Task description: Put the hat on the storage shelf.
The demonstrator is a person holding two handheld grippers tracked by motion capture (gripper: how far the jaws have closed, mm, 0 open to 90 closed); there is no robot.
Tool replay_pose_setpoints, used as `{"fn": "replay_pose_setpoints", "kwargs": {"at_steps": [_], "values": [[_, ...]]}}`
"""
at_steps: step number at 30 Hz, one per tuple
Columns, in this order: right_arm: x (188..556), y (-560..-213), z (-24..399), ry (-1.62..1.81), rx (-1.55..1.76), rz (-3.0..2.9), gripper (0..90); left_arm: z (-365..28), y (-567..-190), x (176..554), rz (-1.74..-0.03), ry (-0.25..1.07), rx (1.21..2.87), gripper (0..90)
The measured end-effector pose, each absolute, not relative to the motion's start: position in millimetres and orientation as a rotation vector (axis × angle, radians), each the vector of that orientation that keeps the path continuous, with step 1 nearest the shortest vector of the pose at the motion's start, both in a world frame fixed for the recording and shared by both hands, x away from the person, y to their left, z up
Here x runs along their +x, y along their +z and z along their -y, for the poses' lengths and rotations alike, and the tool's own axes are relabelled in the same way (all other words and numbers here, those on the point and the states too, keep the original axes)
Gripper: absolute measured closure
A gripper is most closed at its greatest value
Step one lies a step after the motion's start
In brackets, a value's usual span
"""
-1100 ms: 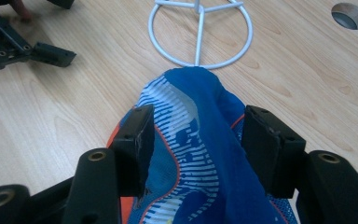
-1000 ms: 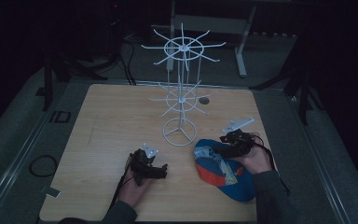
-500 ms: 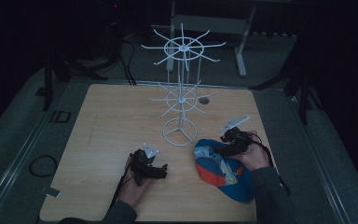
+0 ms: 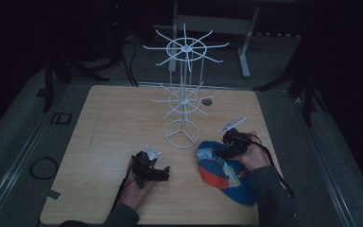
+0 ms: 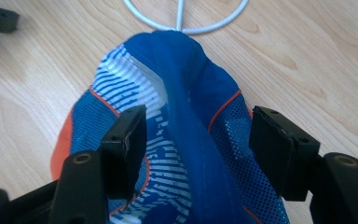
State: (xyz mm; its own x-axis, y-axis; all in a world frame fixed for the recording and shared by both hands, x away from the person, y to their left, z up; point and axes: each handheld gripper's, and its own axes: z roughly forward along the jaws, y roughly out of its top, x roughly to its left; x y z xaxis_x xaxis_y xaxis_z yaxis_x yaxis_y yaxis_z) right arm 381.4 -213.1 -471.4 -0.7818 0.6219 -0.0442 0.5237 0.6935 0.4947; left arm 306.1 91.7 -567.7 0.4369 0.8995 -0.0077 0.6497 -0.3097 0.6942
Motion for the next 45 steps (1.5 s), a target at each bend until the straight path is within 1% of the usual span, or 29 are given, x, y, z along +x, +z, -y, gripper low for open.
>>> {"fn": "replay_pose_setpoints", "kwargs": {"at_steps": [5, 13, 16, 18, 20, 22, 24, 26, 28, 32, 45], "values": [[385, -474, 211, 0.674, 0.928, -2.707, 36.8, -92, -568, 306, -1.297, 0.514, 2.064, 2.6], [391, -484, 212, 0.625, 0.965, -2.746, 39.4, -92, -568, 306, -1.296, 0.513, 2.068, 2.6], [393, -487, 211, 0.58, 0.973, -2.771, 41.9, -92, -568, 306, -1.296, 0.513, 2.068, 2.6], [394, -488, 211, 0.567, 0.974, -2.775, 45.9, -92, -568, 306, -1.296, 0.513, 2.068, 2.6], [395, -489, 211, 0.557, 0.971, -2.778, 52.5, -92, -568, 306, -1.296, 0.513, 2.069, 2.6], [395, -490, 210, 0.555, 0.956, -2.781, 66.3, -92, -568, 306, -1.296, 0.513, 2.069, 2.6], [393, -489, 209, 0.565, 0.937, -2.785, 75.3, -92, -568, 306, -1.295, 0.513, 2.069, 2.6], [391, -487, 209, 0.573, 0.922, -2.782, 81.3, -92, -568, 306, -1.296, 0.513, 2.069, 2.6], [389, -485, 210, 0.586, 0.907, -2.773, 85.6, -92, -568, 306, -1.296, 0.513, 2.068, 2.6], [385, -479, 213, 0.62, 0.894, -2.766, 87.9, -92, -568, 306, -1.297, 0.514, 2.065, 2.6], [373, -461, 225, 0.746, 0.885, -2.705, 88.6, -92, -568, 306, -1.296, 0.515, 2.066, 2.6]]}}
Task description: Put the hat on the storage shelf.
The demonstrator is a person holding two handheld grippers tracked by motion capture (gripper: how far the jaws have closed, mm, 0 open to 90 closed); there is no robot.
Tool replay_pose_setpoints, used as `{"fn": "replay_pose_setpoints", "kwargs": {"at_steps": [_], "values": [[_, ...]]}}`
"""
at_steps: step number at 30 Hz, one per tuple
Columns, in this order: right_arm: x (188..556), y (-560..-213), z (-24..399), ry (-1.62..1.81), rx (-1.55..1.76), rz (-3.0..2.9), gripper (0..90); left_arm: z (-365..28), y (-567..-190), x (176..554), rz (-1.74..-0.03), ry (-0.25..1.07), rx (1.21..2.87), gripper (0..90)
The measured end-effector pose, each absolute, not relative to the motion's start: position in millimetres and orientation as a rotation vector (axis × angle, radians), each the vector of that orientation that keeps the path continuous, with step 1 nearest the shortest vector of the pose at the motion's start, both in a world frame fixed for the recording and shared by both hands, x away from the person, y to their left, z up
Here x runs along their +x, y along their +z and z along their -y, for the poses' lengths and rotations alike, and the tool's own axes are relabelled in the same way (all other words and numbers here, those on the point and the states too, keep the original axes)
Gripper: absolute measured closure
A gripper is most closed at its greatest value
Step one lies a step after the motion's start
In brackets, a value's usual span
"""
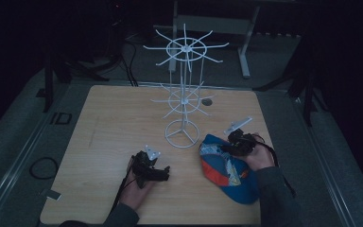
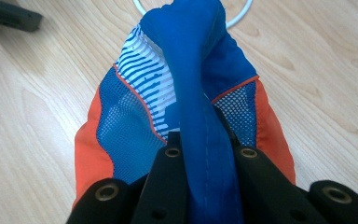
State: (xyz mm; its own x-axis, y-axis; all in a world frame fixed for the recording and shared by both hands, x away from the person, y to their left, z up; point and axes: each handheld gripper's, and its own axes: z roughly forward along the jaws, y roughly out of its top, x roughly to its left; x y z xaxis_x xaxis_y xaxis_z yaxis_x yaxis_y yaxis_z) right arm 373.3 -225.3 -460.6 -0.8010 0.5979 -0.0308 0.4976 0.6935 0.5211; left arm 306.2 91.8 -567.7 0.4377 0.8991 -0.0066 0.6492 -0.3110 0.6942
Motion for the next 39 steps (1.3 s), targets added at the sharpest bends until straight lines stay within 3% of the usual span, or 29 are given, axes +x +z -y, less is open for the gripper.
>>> {"fn": "replay_pose_setpoints", "kwargs": {"at_steps": [39], "values": [[343, -411, 248, 1.077, 0.832, -2.536, 88.8, -92, -568, 306, -1.298, 0.513, 2.066, 2.6]]}}
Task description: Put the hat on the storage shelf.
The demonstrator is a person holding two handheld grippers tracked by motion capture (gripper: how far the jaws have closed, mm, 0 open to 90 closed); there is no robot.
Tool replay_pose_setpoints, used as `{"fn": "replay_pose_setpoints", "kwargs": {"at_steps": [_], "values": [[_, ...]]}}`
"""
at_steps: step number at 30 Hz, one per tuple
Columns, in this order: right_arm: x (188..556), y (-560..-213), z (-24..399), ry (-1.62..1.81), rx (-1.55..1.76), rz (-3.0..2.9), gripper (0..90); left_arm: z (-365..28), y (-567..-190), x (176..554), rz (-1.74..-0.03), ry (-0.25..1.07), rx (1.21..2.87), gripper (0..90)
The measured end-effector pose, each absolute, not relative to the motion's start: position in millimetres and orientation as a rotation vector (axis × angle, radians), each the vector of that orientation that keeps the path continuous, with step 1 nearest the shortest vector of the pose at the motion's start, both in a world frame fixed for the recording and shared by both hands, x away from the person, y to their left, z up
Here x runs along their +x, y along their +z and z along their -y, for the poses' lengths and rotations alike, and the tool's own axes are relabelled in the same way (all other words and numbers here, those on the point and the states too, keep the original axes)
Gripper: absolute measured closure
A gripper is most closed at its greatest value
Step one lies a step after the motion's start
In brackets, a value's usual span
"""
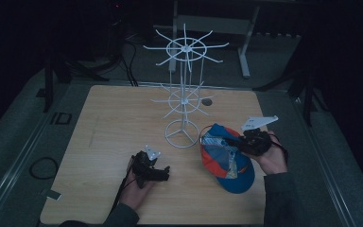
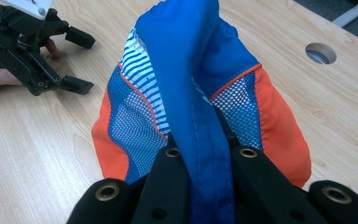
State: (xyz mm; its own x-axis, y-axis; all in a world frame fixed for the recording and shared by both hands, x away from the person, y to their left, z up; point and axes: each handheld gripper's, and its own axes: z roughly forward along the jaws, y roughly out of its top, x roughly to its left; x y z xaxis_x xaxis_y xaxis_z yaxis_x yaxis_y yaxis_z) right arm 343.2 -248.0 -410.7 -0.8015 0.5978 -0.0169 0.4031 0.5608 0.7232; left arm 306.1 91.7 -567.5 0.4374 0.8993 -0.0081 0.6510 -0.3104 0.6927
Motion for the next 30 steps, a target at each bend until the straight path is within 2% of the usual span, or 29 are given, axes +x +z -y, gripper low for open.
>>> {"fn": "replay_pose_setpoints", "kwargs": {"at_steps": [30], "values": [[331, -385, 264, 1.168, 0.839, -2.437, 88.7, -92, -567, 306, -1.296, 0.513, 2.068, 2.6]]}}
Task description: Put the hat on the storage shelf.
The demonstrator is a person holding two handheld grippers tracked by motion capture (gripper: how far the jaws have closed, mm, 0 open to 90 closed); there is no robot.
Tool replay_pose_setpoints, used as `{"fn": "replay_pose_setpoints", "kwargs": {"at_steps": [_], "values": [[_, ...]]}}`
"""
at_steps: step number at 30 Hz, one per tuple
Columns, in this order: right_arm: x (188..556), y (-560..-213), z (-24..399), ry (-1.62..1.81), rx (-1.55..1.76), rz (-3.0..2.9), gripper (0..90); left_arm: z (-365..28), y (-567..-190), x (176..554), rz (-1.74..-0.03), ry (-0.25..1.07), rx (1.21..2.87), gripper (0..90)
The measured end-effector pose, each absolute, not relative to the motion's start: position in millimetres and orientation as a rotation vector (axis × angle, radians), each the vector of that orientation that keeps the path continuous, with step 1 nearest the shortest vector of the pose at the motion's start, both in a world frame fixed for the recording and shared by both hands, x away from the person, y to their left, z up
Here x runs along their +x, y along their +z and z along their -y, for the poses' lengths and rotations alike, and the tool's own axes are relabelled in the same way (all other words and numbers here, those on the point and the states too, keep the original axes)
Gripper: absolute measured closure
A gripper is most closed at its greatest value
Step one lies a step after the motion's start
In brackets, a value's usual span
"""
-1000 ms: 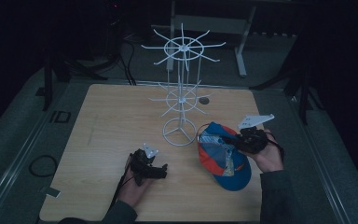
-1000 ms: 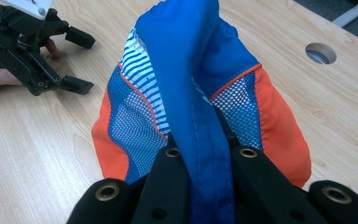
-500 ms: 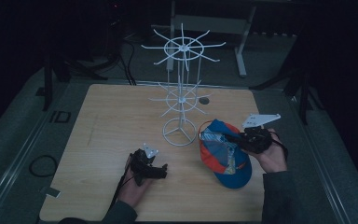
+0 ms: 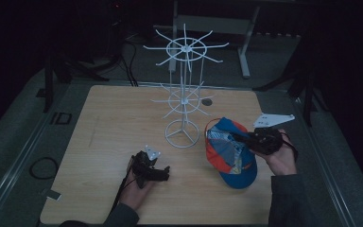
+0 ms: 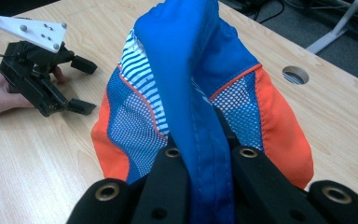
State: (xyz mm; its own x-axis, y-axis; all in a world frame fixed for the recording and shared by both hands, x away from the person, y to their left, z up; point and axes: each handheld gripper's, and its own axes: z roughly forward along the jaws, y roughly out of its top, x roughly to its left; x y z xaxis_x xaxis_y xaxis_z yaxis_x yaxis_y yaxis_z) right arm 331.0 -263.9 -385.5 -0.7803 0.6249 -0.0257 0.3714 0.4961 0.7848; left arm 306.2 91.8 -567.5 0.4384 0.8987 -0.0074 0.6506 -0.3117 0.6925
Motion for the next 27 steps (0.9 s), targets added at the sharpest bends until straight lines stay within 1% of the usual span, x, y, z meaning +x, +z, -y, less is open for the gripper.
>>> {"fn": "replay_pose_setpoints", "kwargs": {"at_steps": [27], "values": [[317, -364, 263, 1.184, 0.787, -2.414, 88.7, -92, -568, 306, -1.296, 0.513, 2.067, 2.6]]}}
